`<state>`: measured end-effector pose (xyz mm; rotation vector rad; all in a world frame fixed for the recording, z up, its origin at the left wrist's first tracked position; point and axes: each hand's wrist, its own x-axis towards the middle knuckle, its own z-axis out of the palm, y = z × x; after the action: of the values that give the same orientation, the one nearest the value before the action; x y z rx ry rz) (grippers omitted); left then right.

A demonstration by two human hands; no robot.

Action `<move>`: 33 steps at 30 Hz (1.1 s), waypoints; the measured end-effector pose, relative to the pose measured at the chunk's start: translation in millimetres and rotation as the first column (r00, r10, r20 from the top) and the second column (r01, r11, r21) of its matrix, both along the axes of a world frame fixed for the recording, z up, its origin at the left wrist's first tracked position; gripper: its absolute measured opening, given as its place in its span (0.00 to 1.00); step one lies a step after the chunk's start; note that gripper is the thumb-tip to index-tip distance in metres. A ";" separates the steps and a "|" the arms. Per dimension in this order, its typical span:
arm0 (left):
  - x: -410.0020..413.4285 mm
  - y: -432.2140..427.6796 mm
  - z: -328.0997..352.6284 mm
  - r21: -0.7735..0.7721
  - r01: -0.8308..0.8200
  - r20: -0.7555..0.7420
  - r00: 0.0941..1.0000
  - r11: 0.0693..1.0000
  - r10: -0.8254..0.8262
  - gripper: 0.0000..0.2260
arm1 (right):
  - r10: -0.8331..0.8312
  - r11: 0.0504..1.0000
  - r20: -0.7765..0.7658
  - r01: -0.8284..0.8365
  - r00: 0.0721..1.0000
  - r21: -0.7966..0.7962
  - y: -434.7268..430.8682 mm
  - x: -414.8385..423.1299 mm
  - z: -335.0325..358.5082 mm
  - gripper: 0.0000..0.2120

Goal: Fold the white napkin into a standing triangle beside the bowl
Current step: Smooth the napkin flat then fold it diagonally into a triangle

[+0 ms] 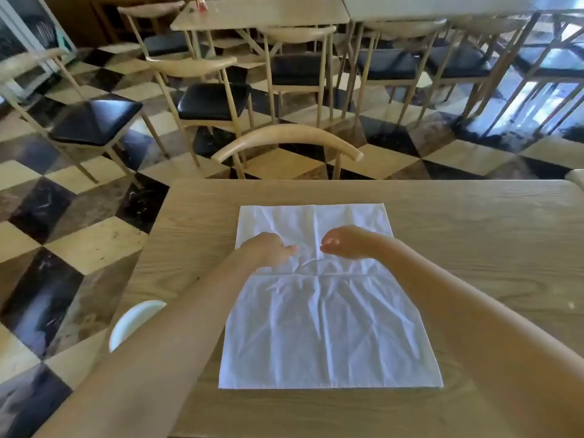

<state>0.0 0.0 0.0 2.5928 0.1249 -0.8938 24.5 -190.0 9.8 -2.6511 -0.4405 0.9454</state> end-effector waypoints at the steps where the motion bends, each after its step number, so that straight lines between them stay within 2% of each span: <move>1: -2.1 -3.4 -13.5 -0.009 -0.038 0.125 0.991 0.999 0.039 0.21 | -0.034 0.998 0.044 0.032 0.998 0.045 4.4 -3.3 -18.0 0.19; 3: -7.3 -8.9 -49.7 -0.052 -0.156 0.365 0.917 0.986 0.164 0.13 | -0.132 0.980 0.120 0.111 0.984 0.168 13.3 -12.7 -56.8 0.18; 5: -16.2 -15.4 -87.9 -0.132 -0.192 0.505 0.831 0.973 0.233 0.09 | -0.193 0.958 0.199 0.140 0.961 0.251 26.2 -25.1 -96.1 0.18; 8: -21.8 -11.7 -136.3 -0.085 -0.066 0.605 0.790 0.994 0.104 0.20 | -0.228 0.944 0.328 0.127 0.917 0.303 41.8 -36.0 -136.0 0.21; 10: -28.7 -3.8 -159.4 0.072 -0.017 0.581 0.813 0.997 -0.028 0.25 | -0.159 0.969 0.426 0.057 0.891 0.241 47.5 -44.3 -159.4 0.26; 12: -32.4 3.6 -171.3 0.181 -0.021 0.579 0.810 0.983 -0.089 0.26 | -0.116 0.989 0.489 0.055 0.864 0.138 44.6 -47.2 -171.8 0.27; 18: -28.6 41.3 -174.9 0.276 -0.113 0.548 0.834 0.954 -0.060 0.33 | -0.189 0.973 0.534 0.230 0.824 -0.010 -14.7 -37.9 -174.8 0.29; 25: -28.8 49.5 -174.4 0.297 -0.121 0.556 0.829 0.947 -0.069 0.34 | -0.268 0.940 0.568 0.339 0.778 -0.021 -76.3 -37.9 -175.8 0.31; 29: -31.5 28.2 -166.4 0.271 -0.179 0.506 0.862 0.946 0.018 0.27 | -0.432 0.868 0.542 0.496 0.721 0.032 -52.5 -44.2 -172.4 0.30; 31: -44.0 -4.8 -163.7 0.177 -0.154 0.554 0.832 0.972 0.031 0.24 | -0.407 0.904 0.527 0.412 0.746 0.115 -8.8 -64.5 -169.1 0.29; 33: -66.4 -34.5 -162.1 0.091 -0.121 0.582 0.812 0.988 0.047 0.24 | -0.295 0.955 0.508 0.261 0.809 0.140 32.2 -91.1 -170.1 0.28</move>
<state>-66.4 -34.5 -162.1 2.8226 0.1240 -0.0311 -66.5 -157.8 -160.3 -2.7845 -0.1721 0.1002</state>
